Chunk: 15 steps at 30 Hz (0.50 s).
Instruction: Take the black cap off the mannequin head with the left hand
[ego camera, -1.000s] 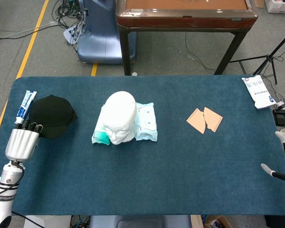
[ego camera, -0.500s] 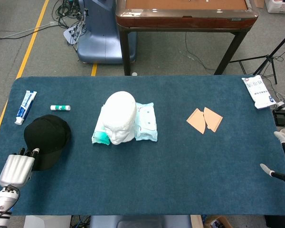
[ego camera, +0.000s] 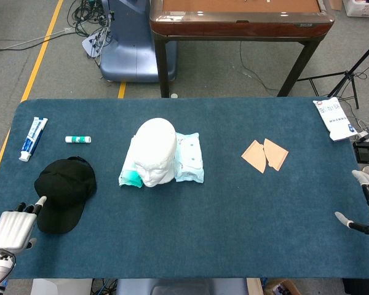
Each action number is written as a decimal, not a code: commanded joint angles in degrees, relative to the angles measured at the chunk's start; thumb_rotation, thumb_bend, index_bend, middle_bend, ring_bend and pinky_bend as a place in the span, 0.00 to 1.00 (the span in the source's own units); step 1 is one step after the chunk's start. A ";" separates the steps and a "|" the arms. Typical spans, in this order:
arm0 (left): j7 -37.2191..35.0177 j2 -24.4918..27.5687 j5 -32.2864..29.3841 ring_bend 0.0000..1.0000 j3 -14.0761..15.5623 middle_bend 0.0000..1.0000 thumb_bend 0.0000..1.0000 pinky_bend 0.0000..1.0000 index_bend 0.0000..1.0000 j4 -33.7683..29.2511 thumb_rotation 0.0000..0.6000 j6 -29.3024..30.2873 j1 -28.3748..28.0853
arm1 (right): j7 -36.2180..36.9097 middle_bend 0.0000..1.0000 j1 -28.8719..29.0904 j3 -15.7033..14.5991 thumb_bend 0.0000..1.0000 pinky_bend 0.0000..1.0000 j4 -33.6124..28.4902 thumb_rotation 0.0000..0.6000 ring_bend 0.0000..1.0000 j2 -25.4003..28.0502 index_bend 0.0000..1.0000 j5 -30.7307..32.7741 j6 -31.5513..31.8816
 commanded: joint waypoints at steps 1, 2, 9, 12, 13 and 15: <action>-8.04 -2.56 5.89 0.31 -1.41 0.45 0.05 0.59 0.15 4.57 1.00 4.66 1.72 | -0.55 0.17 0.17 -0.04 0.00 0.16 -0.06 1.00 0.09 -0.15 0.13 0.07 -0.29; -10.15 -3.13 7.08 0.32 -1.74 0.46 0.05 0.59 0.20 5.57 1.00 5.72 2.06 | -0.82 0.17 0.25 -0.06 0.00 0.16 -0.10 1.00 0.09 -0.21 0.13 0.08 -0.42; -20.64 -7.24 13.12 0.36 -3.77 0.55 0.08 0.59 0.40 11.83 1.00 13.24 4.71 | -2.82 0.17 0.82 -0.04 0.00 0.16 -0.41 1.00 0.09 -0.74 0.13 0.44 -1.23; -23.25 -8.05 14.07 0.36 -3.62 0.56 0.08 0.59 0.40 13.00 1.00 14.60 5.89 | -2.92 0.17 0.81 0.14 0.00 0.16 -0.39 1.00 0.09 -0.82 0.13 0.85 -1.20; -24.40 -8.08 14.29 0.36 -3.52 0.56 0.08 0.59 0.40 13.32 1.00 14.77 6.17 | -2.97 0.17 0.82 0.20 0.00 0.16 -0.39 1.00 0.09 -0.86 0.13 0.98 -1.19; -27.14 -8.13 14.50 0.36 -3.54 0.57 0.08 0.59 0.41 14.47 1.00 15.17 6.75 | -3.30 0.17 0.89 0.31 0.00 0.16 -0.33 1.00 0.09 -0.99 0.13 1.27 -1.30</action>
